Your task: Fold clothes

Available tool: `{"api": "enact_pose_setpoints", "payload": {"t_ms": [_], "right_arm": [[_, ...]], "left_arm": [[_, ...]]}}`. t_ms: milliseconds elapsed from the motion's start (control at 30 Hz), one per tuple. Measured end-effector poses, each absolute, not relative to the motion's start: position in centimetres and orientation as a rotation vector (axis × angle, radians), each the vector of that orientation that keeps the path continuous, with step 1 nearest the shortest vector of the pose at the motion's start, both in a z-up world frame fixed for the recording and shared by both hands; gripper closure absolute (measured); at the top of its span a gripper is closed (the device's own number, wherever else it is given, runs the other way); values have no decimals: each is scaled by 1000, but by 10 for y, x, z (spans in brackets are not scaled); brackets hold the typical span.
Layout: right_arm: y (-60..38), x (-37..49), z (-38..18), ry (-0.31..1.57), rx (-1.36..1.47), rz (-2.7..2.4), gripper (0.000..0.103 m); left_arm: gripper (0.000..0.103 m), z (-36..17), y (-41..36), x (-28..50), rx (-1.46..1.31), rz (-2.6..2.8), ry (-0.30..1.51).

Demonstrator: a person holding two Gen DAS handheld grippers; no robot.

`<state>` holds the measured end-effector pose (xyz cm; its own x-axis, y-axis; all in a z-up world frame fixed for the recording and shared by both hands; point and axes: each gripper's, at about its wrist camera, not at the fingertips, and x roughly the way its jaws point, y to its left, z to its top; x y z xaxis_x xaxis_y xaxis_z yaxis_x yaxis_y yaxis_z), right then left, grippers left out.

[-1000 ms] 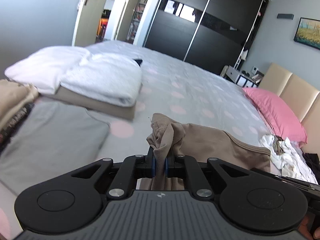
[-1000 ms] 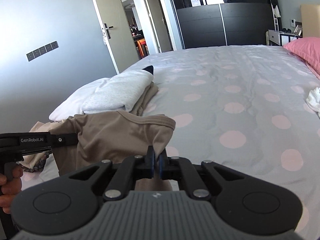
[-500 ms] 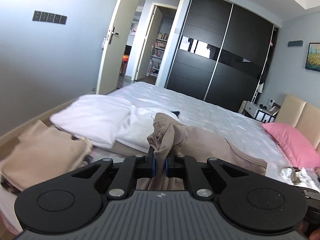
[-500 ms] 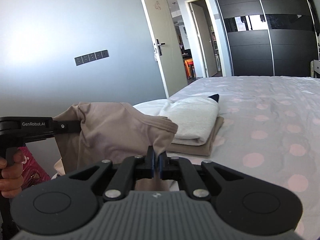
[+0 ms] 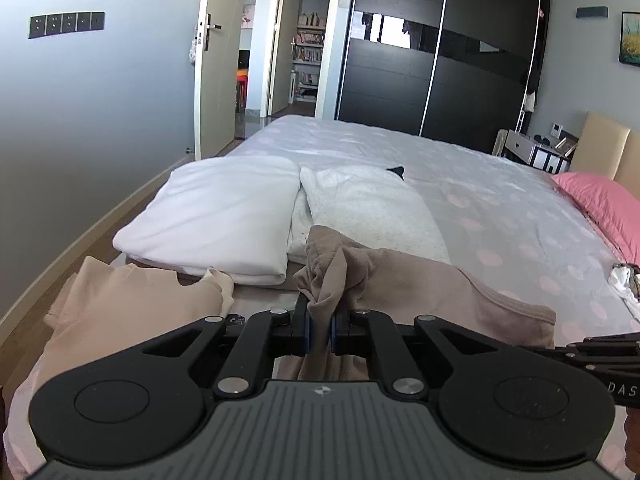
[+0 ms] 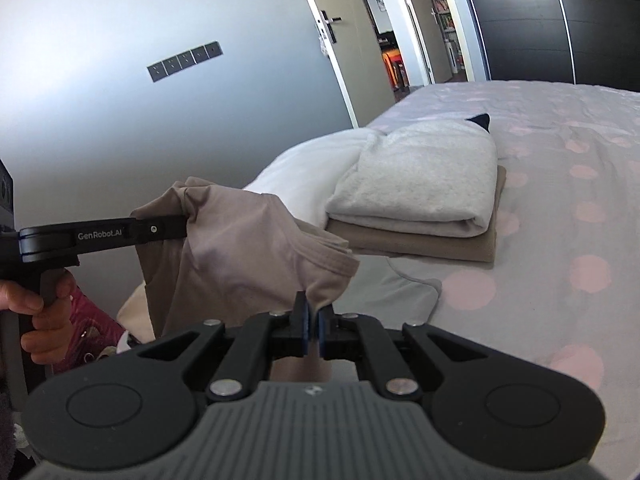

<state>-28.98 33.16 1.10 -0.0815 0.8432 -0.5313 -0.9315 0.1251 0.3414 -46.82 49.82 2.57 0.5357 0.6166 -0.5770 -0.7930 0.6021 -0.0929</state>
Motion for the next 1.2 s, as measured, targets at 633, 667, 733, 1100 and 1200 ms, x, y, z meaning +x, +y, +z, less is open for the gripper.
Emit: {"api": "enact_pose_setpoints", "payload": {"t_ms": [633, 667, 733, 1100, 1200], "right_arm": [[479, -212, -92, 1047, -256, 1315, 98], [482, -211, -96, 1053, -257, 1314, 98], [485, -209, -104, 1062, -260, 1311, 98], [473, -185, -99, 1068, -213, 1255, 72], [453, -187, -91, 1059, -193, 1291, 72]], "left_arm": [[95, -79, 613, -404, -451, 834, 799], [95, -83, 615, -403, -456, 839, 806], [93, -89, 620, -404, -475, 851, 813], [70, -66, 613, -434, -526, 962, 778], [61, -50, 595, -455, -526, 972, 757]]}}
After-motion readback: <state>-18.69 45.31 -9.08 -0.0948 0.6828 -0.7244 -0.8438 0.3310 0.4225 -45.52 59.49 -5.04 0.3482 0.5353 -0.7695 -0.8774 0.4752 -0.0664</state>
